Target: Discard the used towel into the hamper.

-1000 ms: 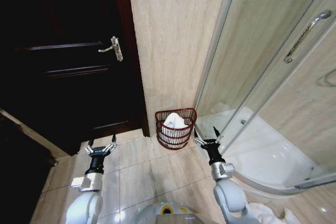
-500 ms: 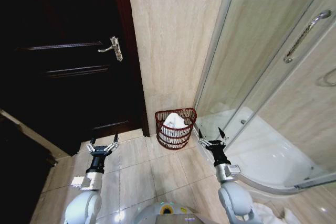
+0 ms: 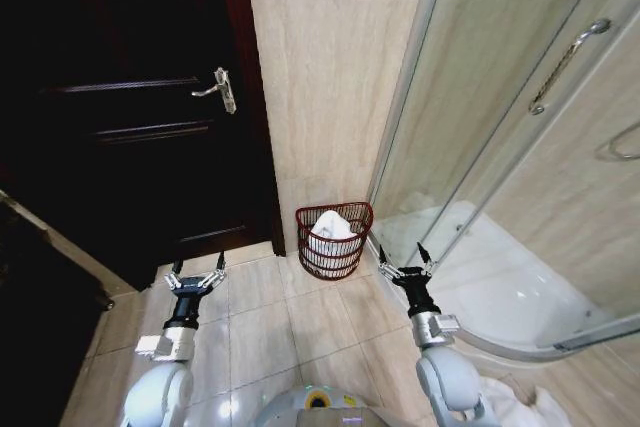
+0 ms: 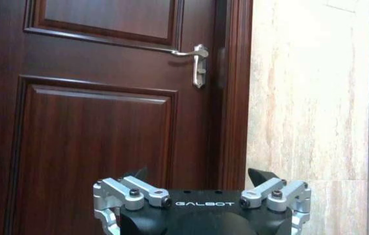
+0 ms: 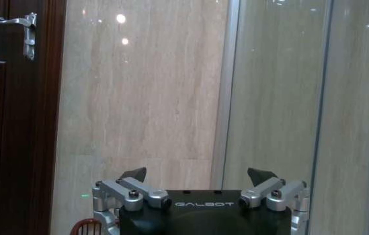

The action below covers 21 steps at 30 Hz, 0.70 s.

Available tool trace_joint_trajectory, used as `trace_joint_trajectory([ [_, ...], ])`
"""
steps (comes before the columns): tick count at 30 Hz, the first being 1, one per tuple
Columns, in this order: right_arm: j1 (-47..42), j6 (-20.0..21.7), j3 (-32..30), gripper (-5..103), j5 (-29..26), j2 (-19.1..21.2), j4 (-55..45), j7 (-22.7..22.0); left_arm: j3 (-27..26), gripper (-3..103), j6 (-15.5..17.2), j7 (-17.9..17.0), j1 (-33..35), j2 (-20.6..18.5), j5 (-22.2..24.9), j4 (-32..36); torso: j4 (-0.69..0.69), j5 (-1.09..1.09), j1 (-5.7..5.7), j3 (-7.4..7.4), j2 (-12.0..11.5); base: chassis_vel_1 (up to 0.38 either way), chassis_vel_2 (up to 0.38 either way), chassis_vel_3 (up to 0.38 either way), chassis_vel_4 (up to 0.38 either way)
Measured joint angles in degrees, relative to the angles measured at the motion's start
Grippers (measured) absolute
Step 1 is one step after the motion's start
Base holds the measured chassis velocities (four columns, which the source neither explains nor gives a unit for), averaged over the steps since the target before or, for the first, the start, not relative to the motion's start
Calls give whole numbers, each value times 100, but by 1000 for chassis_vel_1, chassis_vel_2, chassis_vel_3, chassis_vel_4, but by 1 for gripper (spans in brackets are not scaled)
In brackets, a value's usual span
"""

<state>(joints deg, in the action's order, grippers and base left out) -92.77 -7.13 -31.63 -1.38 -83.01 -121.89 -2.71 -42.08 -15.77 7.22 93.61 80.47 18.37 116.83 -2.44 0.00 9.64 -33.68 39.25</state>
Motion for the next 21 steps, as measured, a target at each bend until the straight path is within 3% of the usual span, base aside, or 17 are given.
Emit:
trace_joint_trajectory([
  [21, -147, -119, -36, 100, 0, 41, 12, 10, 0, 100, -131, 78, 20, 67, -6, -12, 0, 0, 0, -1, 0, 0, 0, 0, 0],
])
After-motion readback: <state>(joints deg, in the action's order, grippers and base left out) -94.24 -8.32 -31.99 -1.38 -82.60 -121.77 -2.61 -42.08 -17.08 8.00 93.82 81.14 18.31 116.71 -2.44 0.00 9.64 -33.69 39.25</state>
